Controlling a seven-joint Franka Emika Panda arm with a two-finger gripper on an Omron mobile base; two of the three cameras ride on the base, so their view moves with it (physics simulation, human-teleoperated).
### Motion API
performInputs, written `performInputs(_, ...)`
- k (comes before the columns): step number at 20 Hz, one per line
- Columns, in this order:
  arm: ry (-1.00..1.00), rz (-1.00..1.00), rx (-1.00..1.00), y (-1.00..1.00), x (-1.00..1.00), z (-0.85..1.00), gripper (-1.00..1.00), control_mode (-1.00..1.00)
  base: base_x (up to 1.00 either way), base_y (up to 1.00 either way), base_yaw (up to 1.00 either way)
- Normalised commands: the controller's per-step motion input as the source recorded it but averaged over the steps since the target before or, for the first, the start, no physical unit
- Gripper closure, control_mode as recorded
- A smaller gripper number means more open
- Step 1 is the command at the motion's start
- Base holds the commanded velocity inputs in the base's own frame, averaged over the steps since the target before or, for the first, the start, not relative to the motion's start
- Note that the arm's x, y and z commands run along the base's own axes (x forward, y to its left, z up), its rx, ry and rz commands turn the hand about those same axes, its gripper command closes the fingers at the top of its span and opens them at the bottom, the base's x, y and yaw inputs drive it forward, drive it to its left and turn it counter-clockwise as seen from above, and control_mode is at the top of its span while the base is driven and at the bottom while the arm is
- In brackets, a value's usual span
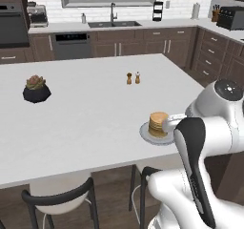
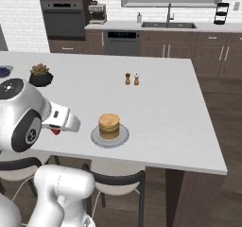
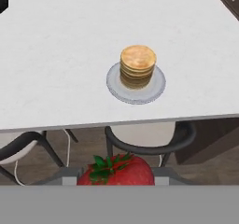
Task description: Take the strawberry from the fridge and place it on top of the pancake, located on the dining counter.
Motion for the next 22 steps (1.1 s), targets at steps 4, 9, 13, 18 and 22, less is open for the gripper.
performInputs(4, 0.00, 0.00, 0.00, 0.00, 1.00, 0.08, 1.00, -1.00, 0.00, 0.00, 0.00)
performInputs(9, 0.03, 0.00, 0.00, -0.07, 1.00, -0.01, 1.00, -1.00, 0.00, 0.00, 0.00)
performInputs(13, 0.26, -0.02, 0.00, -0.31, 1.00, -0.20, 1.00, -1.00, 0.00, 0.00, 0.00)
performInputs(18, 0.22, -0.03, 0.00, -0.41, 1.00, -0.27, 1.00, -1.00, 0.00, 0.00, 0.00)
performInputs(22, 0.12, -0.03, 0.00, -0.25, 0.98, -0.34, 1.00, -1.00, 0.00, 0.00, 0.00)
